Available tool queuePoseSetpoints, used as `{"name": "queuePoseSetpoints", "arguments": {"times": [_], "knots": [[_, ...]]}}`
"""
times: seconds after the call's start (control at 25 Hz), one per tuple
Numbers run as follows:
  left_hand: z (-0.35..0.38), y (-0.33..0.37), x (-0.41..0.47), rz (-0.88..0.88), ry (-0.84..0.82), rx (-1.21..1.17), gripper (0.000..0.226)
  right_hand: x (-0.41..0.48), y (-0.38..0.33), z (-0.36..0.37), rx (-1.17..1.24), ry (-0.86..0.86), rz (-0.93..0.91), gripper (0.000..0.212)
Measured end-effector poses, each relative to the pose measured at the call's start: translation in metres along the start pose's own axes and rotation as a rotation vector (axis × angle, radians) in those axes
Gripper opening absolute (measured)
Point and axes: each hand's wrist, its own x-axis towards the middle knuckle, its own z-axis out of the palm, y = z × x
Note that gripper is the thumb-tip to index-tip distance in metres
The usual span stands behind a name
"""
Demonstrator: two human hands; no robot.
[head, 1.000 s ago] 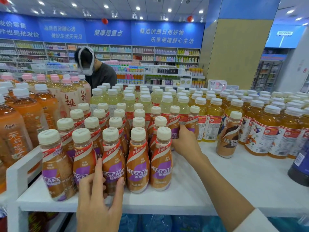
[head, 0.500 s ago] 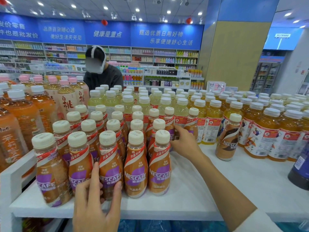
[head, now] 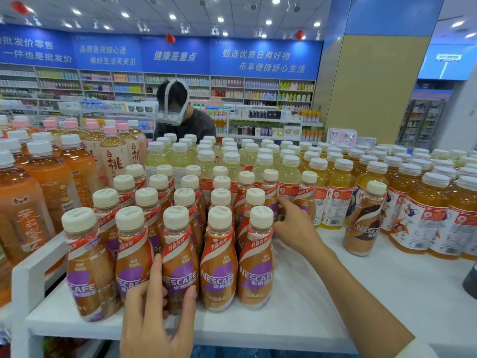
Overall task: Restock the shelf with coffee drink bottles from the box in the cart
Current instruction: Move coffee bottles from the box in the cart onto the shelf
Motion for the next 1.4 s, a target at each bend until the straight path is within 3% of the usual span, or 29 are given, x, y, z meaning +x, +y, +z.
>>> {"name": "queuePoseSetpoints", "arguments": {"times": [0.28,0.64,0.96,1.08,1.24,1.28,1.4], "knots": [[0.000,-0.002,-0.001,-0.017,0.014,0.003,0.073,-0.025,0.004,-0.006,-0.040,0.044,-0.044,0.061],[-0.002,0.003,-0.003,-0.033,0.016,-0.004,0.075,-0.088,0.019,-0.021,0.163,0.023,0.001,0.065],[-0.004,0.005,-0.004,-0.047,0.000,-0.006,0.076,-0.103,0.017,-0.021,0.180,-0.009,-0.039,0.063],[-0.005,0.006,-0.004,-0.050,0.014,-0.016,0.075,-0.104,0.016,-0.024,0.152,-0.060,-0.046,0.067],[-0.004,0.008,-0.003,-0.062,0.009,-0.019,0.075,-0.102,0.017,-0.049,0.157,-0.249,-0.025,0.069],[-0.005,0.008,-0.003,-0.066,0.008,-0.023,0.075,-0.094,0.019,-0.059,0.191,-0.192,-0.024,0.062],[-0.006,0.008,-0.003,-0.069,-0.003,-0.030,0.076,-0.053,0.026,-0.085,0.240,0.256,0.111,0.041]]}}
